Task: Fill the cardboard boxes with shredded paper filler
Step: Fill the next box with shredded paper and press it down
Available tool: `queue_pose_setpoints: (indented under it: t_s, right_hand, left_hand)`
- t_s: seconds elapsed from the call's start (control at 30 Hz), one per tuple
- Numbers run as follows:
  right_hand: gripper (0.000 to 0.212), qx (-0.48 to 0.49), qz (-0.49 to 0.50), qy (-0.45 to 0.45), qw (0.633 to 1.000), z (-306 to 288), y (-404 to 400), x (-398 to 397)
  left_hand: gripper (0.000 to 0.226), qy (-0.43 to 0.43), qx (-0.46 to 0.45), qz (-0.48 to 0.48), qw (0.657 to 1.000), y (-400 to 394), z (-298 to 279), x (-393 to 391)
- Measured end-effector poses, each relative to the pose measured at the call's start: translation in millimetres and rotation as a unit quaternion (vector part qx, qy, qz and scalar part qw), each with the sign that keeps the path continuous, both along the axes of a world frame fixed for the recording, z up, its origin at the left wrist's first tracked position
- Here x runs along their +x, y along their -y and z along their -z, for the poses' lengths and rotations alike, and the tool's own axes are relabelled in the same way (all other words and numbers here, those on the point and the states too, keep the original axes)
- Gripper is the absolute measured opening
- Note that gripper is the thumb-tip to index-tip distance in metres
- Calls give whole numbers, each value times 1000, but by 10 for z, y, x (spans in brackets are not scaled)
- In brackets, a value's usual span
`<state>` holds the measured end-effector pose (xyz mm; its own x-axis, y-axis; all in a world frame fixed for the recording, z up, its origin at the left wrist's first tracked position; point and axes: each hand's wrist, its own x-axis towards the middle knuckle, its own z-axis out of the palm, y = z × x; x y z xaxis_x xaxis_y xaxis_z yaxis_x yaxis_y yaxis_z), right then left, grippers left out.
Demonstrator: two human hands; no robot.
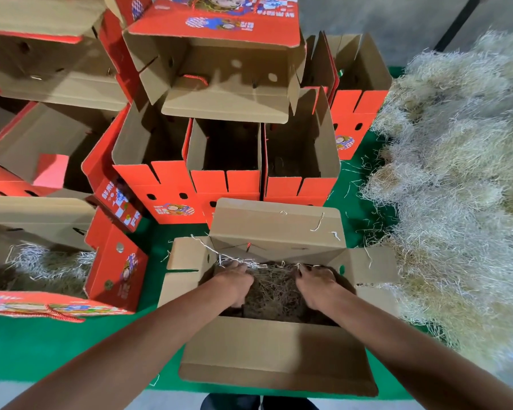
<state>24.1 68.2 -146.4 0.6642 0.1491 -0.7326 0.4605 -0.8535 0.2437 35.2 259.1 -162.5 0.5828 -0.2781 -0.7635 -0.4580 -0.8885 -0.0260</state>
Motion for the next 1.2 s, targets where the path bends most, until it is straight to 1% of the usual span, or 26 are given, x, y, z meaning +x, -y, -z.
queue_pose_setpoints:
  t_s: [0.07,0.13,0.2,0.23,0.27,0.3,0.33,0.4,0.43,0.47,0.5,0.53,0.6,0.63,0.7,0.73,0.77,0.83,0.87,0.93,0.97,1.03,1.1,1.13,1.2]
  right_hand:
    - [70,-7,3,-10,1000,-38,-3,2]
    - [56,9,-19,2,1000,-97,-30,7]
    - [40,58,-52,42,996,-152,-40,21]
    - [35,94,-54,55,993,-180,-51,25]
    - [32,134,-40,52,989,-199,-68,18]
    - [28,175,-4,31,984,-202,-80,2]
    - [25,200,40,-3,979,-179,-91,-17]
    - [26,200,89,-82,972,-97,-84,-50]
    - [30,186,102,-123,970,-47,-65,-58]
    - [33,175,107,-154,967,-18,-53,-66]
    - [35,171,108,-174,964,7,-52,-62]
    - [36,170,110,-182,962,7,-56,-62]
    - [34,182,118,-162,963,-14,-85,-54]
    - [32,207,127,-133,961,-36,-105,-48]
    - [32,272,142,-54,950,-102,-156,-23]
    - [29,294,139,-22,946,-147,-176,-3]
    - [24,309,141,-6,941,-163,-190,16]
    - [18,311,172,-25,934,-158,-173,40]
    - [20,290,189,-52,937,-131,-142,32]
    - [27,222,198,-113,948,-30,-63,-11]
    - [31,183,193,-131,955,5,-29,-35]
    - [33,148,189,-140,961,30,-7,-74]
    - [30,169,183,-124,961,10,-52,-67]
    - [28,190,175,-98,961,-29,-84,-58]
    - [30,240,172,-27,955,-98,-134,-7]
  left_hand:
    - [47,9,-3,13,1000,-3,-53,-10]
    - [41,54,-25,34,998,15,-119,-7]
    - [39,108,-80,37,990,50,-159,-7]
    - [37,117,-114,27,986,72,-167,-16]
    - [33,102,-146,4,984,94,-183,-29]
    - [27,72,-168,-25,983,108,-181,-38]
    - [19,34,-169,-47,984,112,-181,-48]
    - [8,-44,-129,-64,989,102,-157,-49]
    - [9,-79,-100,-70,989,89,-155,-52]
    - [15,-108,-72,-79,988,68,-158,-54]
    - [21,-130,-50,-79,987,56,-150,-51]
    - [23,-139,-45,-71,987,57,-140,-52]
    - [12,-114,-62,-63,990,81,-131,-38]
    - [8,-85,-85,-74,990,90,-123,-28]
    - [9,-3,-146,-108,983,94,-137,-9]
    - [12,32,-160,-121,979,92,-139,1]
    - [20,48,-159,-132,977,97,-138,7]
    - [33,35,-121,-147,981,95,-138,-7]
    - [37,4,-95,-155,983,97,-145,-20]
    - [40,-91,-53,-186,977,96,-116,-53]
    - [40,-125,-36,-176,976,98,-148,-68]
    - [43,-147,-16,-155,977,90,-175,-67]
    - [48,-117,1,-137,984,81,-153,-33]
    - [51,-80,-12,-133,988,80,-159,-22]
    - [46,14,-58,-132,989,89,-144,4]
